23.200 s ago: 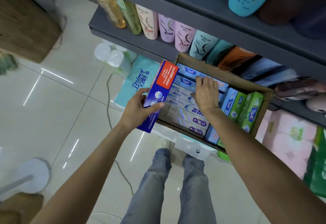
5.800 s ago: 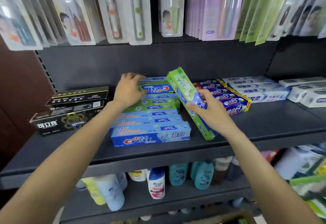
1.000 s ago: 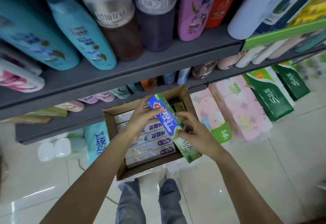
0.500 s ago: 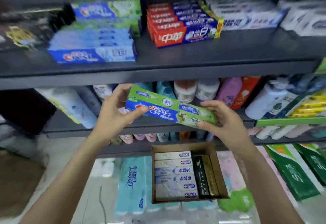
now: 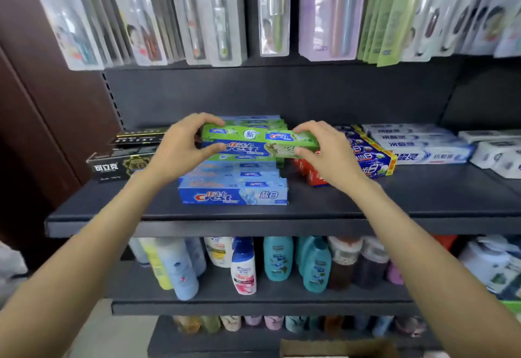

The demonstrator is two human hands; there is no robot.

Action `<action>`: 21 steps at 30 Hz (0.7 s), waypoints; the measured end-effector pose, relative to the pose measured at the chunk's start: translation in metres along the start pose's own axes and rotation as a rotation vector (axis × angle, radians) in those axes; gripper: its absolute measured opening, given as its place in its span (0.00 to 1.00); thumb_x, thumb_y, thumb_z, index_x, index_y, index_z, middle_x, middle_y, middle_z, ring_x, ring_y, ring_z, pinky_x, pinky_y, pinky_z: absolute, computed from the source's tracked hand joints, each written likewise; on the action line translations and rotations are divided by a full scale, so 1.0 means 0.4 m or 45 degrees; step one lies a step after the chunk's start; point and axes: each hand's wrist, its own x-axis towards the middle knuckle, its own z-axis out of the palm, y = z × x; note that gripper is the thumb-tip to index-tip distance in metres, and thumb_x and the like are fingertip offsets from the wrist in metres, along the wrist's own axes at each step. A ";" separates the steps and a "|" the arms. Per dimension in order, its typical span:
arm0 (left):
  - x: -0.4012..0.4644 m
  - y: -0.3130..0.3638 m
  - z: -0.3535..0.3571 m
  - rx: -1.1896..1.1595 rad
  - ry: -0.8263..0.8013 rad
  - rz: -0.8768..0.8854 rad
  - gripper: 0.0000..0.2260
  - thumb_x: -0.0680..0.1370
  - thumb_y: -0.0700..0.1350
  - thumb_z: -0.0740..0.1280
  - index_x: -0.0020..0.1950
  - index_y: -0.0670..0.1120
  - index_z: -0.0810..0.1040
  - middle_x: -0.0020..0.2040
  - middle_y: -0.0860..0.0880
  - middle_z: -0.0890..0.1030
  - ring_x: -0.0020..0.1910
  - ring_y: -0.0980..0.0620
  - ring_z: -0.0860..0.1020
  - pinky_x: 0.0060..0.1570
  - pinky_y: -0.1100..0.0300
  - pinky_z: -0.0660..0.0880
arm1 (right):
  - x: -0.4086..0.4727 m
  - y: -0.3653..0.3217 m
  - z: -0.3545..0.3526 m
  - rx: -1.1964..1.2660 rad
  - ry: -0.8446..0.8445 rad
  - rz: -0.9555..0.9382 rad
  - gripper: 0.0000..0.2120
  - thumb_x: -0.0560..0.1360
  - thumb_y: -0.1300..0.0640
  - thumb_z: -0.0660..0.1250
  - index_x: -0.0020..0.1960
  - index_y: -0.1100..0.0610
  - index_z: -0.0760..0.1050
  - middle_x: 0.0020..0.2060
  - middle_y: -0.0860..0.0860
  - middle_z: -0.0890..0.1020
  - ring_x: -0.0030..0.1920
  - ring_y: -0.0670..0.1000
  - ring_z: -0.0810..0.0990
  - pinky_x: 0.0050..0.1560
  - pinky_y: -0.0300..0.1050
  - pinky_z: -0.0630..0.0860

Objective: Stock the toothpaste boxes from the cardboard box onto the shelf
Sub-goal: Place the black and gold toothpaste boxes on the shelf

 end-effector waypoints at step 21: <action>-0.191 0.189 0.159 -0.045 0.025 0.134 0.11 0.74 0.54 0.60 0.52 0.53 0.77 0.36 0.60 0.79 0.32 0.61 0.78 0.34 0.61 0.74 | -0.307 0.004 0.068 -0.010 0.264 -0.010 0.09 0.77 0.56 0.61 0.51 0.55 0.79 0.36 0.49 0.83 0.35 0.48 0.81 0.37 0.44 0.76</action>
